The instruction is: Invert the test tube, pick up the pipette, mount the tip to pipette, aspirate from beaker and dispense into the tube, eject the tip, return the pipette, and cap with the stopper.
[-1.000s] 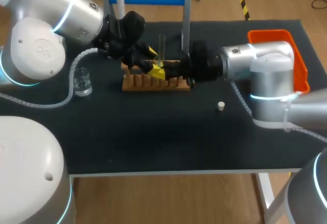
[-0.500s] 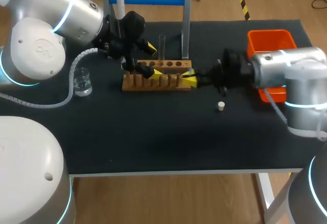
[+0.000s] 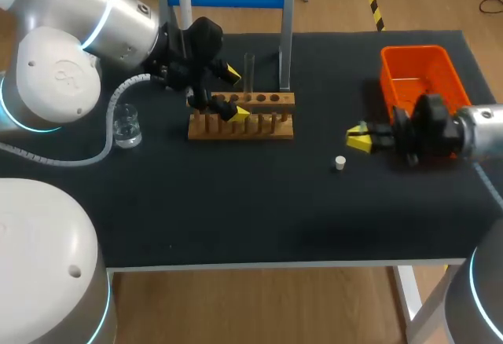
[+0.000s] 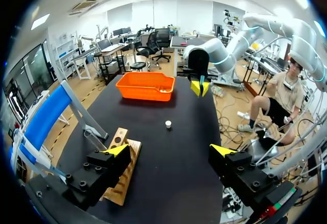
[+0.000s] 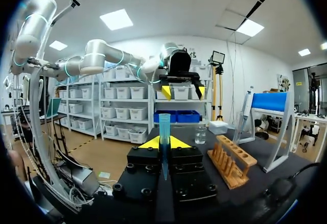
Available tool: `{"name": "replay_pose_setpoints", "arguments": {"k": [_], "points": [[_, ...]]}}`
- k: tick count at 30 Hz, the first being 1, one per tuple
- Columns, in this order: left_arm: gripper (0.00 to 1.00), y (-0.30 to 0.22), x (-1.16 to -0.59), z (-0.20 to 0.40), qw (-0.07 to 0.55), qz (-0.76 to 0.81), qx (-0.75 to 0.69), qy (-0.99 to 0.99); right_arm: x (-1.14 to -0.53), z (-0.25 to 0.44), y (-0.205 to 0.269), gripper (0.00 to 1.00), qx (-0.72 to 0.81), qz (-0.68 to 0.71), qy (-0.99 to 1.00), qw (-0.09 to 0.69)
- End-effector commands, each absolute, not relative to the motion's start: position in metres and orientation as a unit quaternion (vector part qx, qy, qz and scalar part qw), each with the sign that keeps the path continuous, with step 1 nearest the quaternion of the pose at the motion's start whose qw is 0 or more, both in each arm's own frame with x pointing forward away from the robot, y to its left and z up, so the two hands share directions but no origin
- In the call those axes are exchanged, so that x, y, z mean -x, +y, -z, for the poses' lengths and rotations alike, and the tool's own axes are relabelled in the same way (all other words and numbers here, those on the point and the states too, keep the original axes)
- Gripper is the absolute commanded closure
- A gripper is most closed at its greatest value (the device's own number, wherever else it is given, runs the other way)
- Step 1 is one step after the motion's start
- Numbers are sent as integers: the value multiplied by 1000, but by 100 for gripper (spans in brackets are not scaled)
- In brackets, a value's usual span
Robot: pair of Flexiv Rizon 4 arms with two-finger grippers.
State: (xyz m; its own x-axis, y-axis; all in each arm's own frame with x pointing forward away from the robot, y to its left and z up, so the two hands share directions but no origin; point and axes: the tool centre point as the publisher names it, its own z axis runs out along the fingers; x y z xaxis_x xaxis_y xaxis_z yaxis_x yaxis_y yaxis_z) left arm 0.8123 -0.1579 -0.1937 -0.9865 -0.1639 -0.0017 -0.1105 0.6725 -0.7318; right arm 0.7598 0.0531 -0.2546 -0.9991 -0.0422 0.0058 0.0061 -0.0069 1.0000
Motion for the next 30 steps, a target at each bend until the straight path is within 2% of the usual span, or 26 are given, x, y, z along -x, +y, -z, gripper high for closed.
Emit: {"name": "replay_pose_setpoints", "arguments": {"k": [1,30], "points": [[0,-158,-812,193,32,396,75,914,-752,260,18,100,-9,711,-703,15],[0,-158,-812,193,32,396,75,914,-755,273,16,100,-8,703,-711,31]]}}
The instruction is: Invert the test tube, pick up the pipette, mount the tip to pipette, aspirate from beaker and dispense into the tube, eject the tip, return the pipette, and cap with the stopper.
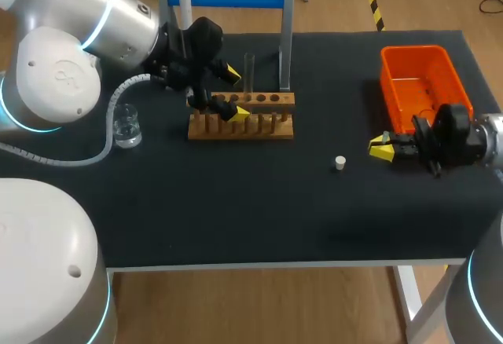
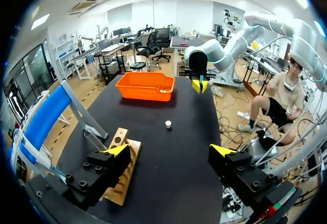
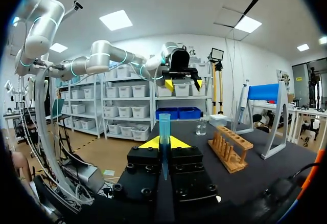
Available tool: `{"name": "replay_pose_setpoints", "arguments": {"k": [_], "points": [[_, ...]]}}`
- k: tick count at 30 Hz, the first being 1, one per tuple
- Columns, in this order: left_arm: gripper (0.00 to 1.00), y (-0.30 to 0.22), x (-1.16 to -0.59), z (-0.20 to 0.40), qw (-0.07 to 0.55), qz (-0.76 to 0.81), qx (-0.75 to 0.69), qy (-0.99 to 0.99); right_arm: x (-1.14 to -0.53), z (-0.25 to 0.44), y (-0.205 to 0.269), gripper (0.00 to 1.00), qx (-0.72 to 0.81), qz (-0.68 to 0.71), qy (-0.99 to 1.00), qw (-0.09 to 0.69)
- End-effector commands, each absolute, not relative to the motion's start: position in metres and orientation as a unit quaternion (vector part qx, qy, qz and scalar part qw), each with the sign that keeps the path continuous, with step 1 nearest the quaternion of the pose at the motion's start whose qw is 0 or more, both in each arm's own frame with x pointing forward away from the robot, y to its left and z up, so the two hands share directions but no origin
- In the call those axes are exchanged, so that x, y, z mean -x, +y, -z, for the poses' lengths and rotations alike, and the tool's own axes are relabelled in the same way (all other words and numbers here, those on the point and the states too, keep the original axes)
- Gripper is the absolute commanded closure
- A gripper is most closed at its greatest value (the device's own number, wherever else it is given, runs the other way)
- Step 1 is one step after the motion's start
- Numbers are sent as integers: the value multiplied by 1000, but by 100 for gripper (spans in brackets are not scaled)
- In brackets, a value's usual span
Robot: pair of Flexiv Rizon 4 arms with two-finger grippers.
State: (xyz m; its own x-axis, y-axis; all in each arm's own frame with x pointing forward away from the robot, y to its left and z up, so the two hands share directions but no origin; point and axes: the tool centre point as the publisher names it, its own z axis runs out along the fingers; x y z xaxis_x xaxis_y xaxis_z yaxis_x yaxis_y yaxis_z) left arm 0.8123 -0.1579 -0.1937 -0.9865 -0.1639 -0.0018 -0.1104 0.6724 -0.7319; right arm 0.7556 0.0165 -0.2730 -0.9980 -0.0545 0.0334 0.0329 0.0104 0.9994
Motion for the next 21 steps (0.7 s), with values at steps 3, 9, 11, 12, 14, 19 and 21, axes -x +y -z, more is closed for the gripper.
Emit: {"name": "replay_pose_setpoints", "arguments": {"k": [3,9,11,12,14,19,21], "points": [[0,-158,-812,193,32,396,75,914,-755,273,16,100,-8,703,-711,31],[0,-158,-812,193,32,396,75,914,-755,273,16,100,-8,703,-711,31],[0,-142,-822,199,35,381,86,920,-755,273,16,100,-8,703,-711,31],[0,-136,-826,200,37,377,96,921,-755,273,16,100,-8,703,-711,31],[0,-117,-839,204,46,363,118,923,-755,273,16,100,-8,703,-711,31],[0,-82,-868,206,80,356,187,912,-755,273,16,100,-8,703,-711,31],[0,-71,-879,205,102,357,222,902,-755,273,16,100,-8,703,-711,31]]}}
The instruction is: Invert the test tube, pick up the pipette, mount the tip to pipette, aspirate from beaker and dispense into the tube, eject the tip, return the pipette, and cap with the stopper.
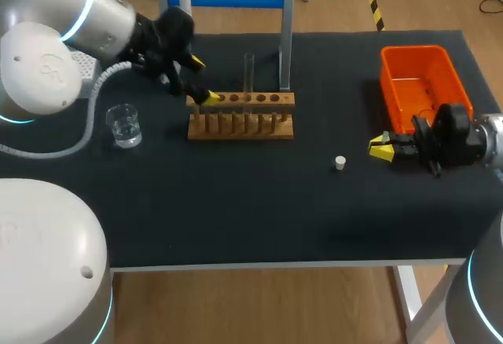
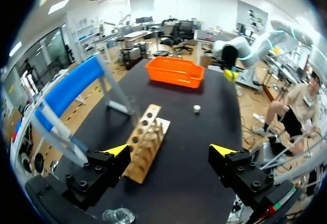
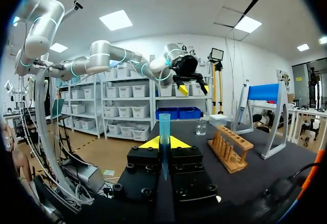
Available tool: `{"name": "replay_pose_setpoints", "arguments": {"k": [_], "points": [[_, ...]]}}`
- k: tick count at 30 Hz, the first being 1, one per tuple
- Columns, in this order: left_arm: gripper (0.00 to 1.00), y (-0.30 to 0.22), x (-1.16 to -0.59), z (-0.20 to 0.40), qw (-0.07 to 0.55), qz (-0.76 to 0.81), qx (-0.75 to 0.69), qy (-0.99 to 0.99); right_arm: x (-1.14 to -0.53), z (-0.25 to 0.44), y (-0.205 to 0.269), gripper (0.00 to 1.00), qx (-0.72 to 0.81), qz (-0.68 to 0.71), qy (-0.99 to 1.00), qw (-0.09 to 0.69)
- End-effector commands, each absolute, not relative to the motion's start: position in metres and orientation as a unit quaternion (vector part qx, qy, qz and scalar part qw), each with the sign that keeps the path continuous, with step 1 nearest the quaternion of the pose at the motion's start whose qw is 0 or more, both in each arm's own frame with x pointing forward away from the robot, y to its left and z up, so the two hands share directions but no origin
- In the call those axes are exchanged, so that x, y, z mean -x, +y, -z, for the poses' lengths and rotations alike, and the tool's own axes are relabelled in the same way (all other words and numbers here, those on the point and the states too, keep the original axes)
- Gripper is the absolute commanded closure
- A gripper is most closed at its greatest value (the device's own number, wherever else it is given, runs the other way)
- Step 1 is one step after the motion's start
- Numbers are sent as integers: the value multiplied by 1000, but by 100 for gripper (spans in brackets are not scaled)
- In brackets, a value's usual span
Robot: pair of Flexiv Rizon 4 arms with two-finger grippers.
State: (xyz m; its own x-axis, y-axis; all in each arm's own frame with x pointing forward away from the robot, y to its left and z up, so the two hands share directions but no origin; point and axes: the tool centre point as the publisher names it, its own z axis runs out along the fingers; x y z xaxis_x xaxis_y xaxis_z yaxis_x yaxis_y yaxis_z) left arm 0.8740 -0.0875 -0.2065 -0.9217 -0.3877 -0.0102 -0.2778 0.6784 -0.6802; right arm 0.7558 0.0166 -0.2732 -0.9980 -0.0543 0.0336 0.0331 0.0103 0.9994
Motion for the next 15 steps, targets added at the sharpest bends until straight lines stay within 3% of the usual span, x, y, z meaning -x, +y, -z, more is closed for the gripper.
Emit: {"name": "replay_pose_setpoints", "arguments": {"k": [1,15], "points": [[0,-66,-884,205,111,358,233,897,-755,273,16,100,-8,703,-711,31],[0,-42,-928,208,242,388,430,778,-755,273,16,100,-8,703,-711,31]]}}
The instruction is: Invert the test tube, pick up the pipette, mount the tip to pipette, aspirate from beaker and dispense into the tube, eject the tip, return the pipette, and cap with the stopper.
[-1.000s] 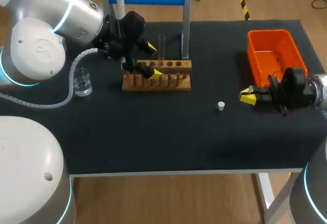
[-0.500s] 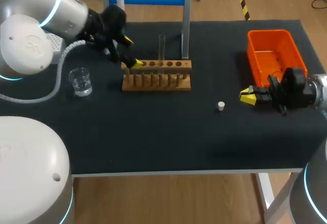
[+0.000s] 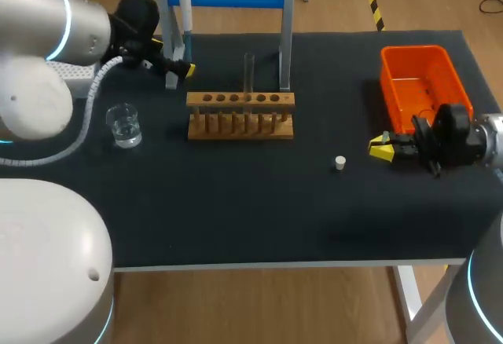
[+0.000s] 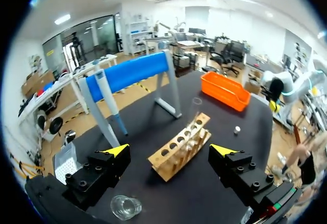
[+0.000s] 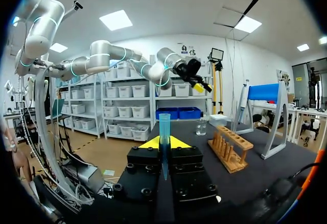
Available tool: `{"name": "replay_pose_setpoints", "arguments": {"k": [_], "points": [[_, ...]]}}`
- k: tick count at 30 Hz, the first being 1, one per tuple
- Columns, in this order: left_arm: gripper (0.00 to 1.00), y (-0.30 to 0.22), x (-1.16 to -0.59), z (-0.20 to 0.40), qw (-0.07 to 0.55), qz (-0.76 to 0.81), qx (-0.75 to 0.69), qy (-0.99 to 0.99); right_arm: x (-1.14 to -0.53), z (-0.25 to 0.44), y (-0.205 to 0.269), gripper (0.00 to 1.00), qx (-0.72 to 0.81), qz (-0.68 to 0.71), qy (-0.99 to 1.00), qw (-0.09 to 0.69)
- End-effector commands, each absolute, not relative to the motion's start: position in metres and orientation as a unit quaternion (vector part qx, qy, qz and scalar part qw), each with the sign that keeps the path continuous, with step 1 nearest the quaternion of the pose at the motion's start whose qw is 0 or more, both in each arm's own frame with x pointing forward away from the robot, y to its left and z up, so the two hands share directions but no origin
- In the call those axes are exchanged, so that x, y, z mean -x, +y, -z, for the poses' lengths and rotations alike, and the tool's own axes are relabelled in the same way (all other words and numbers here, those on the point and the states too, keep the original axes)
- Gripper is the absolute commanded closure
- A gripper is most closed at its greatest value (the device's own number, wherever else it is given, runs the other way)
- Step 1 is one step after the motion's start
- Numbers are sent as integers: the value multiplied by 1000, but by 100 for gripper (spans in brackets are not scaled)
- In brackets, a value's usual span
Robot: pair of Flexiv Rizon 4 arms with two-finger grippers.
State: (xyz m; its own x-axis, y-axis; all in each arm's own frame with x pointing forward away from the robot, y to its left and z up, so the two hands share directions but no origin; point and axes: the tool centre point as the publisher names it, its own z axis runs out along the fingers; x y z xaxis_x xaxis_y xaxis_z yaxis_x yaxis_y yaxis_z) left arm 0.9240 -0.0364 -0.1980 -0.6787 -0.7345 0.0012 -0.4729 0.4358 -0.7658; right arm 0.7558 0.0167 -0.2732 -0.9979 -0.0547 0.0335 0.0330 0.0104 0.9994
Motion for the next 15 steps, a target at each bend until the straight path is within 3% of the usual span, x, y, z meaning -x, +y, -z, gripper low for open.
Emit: {"name": "replay_pose_setpoints", "arguments": {"k": [1,15], "points": [[0,-43,-929,207,255,384,441,770,-755,273,16,100,-8,703,-711,31],[0,-56,-959,212,329,375,526,689,-755,273,16,100,-8,703,-711,31]]}}
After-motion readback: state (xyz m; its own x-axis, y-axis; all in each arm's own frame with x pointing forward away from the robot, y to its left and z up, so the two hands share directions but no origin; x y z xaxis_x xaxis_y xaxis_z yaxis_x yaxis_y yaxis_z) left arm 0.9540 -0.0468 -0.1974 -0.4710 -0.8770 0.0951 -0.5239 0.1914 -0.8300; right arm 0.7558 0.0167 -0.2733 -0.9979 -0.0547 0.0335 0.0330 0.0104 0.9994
